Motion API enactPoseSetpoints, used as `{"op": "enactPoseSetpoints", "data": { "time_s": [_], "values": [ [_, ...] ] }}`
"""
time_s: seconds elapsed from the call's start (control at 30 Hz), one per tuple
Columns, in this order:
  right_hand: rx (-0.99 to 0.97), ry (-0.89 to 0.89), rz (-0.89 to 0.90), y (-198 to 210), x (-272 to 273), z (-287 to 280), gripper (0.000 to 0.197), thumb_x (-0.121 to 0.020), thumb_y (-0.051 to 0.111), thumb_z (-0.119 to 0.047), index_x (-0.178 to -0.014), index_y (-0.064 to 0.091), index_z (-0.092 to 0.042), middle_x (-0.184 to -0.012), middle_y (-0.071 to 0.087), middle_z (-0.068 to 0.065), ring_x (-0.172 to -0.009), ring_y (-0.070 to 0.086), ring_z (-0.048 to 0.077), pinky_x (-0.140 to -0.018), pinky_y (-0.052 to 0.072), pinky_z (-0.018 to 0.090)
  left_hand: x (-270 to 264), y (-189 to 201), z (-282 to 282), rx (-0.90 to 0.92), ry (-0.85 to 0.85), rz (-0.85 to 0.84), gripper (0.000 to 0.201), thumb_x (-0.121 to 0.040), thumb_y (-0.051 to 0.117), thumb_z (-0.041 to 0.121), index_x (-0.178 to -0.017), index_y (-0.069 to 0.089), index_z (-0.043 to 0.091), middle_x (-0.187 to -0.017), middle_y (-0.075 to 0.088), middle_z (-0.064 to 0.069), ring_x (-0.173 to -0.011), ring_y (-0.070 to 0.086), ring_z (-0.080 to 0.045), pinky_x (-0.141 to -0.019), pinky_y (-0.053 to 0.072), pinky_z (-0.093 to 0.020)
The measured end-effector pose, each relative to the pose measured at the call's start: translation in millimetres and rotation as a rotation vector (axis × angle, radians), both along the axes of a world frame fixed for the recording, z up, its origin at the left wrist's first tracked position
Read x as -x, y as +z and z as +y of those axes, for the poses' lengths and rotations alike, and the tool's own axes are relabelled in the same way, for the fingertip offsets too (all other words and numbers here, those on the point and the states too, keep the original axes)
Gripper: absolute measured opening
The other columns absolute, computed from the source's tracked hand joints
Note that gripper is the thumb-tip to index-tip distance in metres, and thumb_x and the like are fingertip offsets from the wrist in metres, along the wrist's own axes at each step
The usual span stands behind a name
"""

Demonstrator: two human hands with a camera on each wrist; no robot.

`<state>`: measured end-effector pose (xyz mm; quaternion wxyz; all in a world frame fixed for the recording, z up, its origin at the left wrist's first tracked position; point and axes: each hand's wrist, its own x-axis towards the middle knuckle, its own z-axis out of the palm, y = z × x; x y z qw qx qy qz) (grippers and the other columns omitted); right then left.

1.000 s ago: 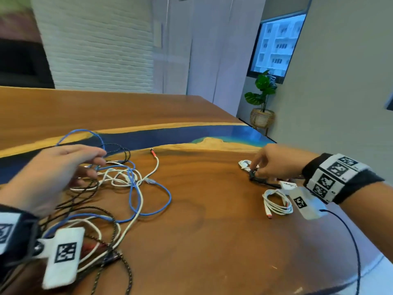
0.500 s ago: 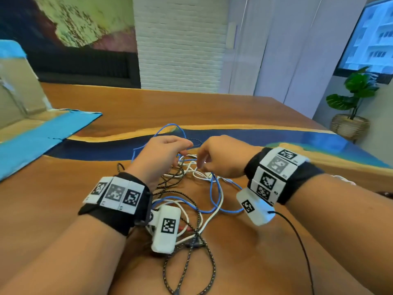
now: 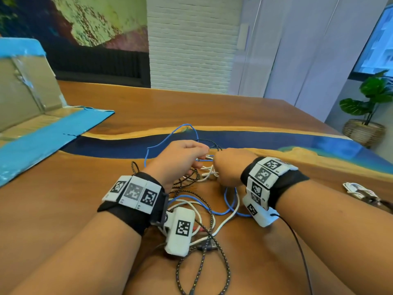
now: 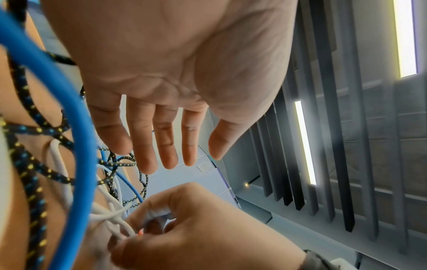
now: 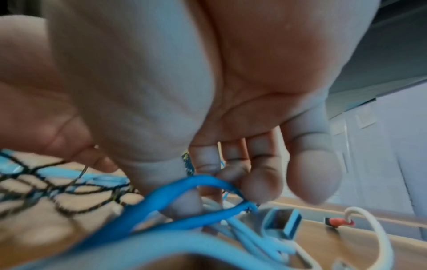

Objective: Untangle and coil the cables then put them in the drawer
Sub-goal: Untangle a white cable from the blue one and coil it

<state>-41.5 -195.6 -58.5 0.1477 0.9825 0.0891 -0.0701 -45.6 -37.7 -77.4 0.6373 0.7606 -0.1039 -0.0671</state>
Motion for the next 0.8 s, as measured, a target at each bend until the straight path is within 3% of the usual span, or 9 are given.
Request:
{"op": "enactPoseSetpoints", "data": {
  "time_s": [0.1,0.17,0.23,0.33,0.4,0.47,0.5,0.67,0.8],
  "values": [
    [-0.250,0.012,0.006,14.3,2.3,-14.7,0.030,-0.095,0.062,-0.040,-0.076,0.064,-0.018,-0.071,0.062,-0.002,-0.070,0.059,0.022,-0.059,0.047,0.030,1.7,1.4,-0.8,-0.010,0.016,0.002,0.015,-0.099,0.063,0.032,-0.104,0.077,0.029,-0.109,0.075,0.003,-0.097,0.069,-0.014,-0.077,0.047,-0.029],
    [-0.529,0.046,-0.006,27.5,5.2,-25.4,0.027,-0.098,0.062,-0.039,-0.081,0.070,-0.019,-0.072,0.065,-0.004,-0.069,0.058,0.015,-0.061,0.046,0.030,3.6,4.3,-1.1,-0.007,0.031,-0.008,0.016,-0.099,0.064,0.034,-0.110,0.075,0.029,-0.110,0.073,0.008,-0.101,0.065,-0.011,-0.074,0.042,-0.026],
    [-0.880,0.103,-0.055,39.3,12.7,-32.0,0.020,-0.099,0.063,-0.029,-0.085,0.070,-0.017,-0.075,0.066,-0.001,-0.068,0.056,0.012,-0.067,0.046,0.030,6.0,7.9,-1.4,0.008,0.025,-0.023,0.023,-0.100,0.063,0.038,-0.120,0.070,0.030,-0.114,0.069,0.011,-0.104,0.061,-0.006,-0.073,0.040,-0.023],
    [-1.423,0.202,-0.127,49.8,23.4,-39.3,0.015,-0.101,0.060,-0.012,-0.087,0.066,-0.013,-0.086,0.070,0.005,-0.078,0.064,0.007,-0.076,0.048,0.017,6.8,9.3,-1.3,0.054,-0.006,-0.026,0.032,-0.098,0.067,0.036,-0.130,0.063,0.031,-0.112,0.069,0.011,-0.098,0.062,0.004,-0.076,0.040,-0.018],
    [-1.631,0.203,-0.154,49.6,24.2,-41.8,0.018,-0.102,0.058,-0.015,-0.089,0.069,-0.019,-0.089,0.075,0.005,-0.089,0.069,0.011,-0.089,0.049,0.028,7.2,9.2,-2.2,0.058,-0.012,-0.056,0.024,-0.098,0.068,0.030,-0.122,0.069,0.029,-0.106,0.074,0.010,-0.089,0.068,0.007,-0.077,0.043,-0.019],
    [-1.801,0.180,-0.170,44.2,23.8,-41.2,0.019,-0.102,0.056,-0.016,-0.092,0.072,-0.018,-0.081,0.074,0.005,-0.089,0.069,0.023,-0.088,0.050,0.041,9.4,11.6,-4.7,0.068,0.004,-0.133,0.013,-0.101,0.063,0.023,-0.103,0.076,0.024,-0.096,0.077,0.007,-0.086,0.071,0.000,-0.079,0.045,-0.023],
    [-1.882,0.162,-0.177,40.4,24.1,-40.2,0.019,-0.102,0.055,-0.014,-0.094,0.071,-0.016,-0.077,0.072,0.004,-0.085,0.069,0.026,-0.085,0.054,0.041,11.5,14.4,-6.2,0.089,0.010,-0.159,0.019,-0.104,0.059,0.022,-0.096,0.076,0.021,-0.090,0.077,0.005,-0.084,0.072,-0.006,-0.078,0.045,-0.026],
    [-2.064,0.031,-0.146,18.2,30.0,-37.5,0.014,-0.101,0.056,-0.011,-0.098,0.069,-0.010,-0.080,0.071,0.007,-0.078,0.069,0.025,-0.071,0.060,0.040,15.8,24.3,-4.3,0.396,0.046,-0.180,0.030,-0.110,0.044,0.019,-0.090,0.066,0.014,-0.068,0.066,-0.004,-0.066,0.067,-0.023,-0.068,0.047,-0.034],
    [-1.940,-0.020,0.092,-2.6,36.8,-36.2,0.021,-0.098,0.060,-0.021,-0.116,0.068,-0.014,-0.109,0.075,0.013,-0.092,0.069,0.028,-0.082,0.058,0.049,18.4,27.5,-3.3,0.525,0.024,-0.168,0.028,-0.110,0.044,0.023,-0.098,0.068,0.014,-0.086,0.073,-0.005,-0.067,0.068,-0.020,-0.064,0.048,-0.029]
  ]
}}
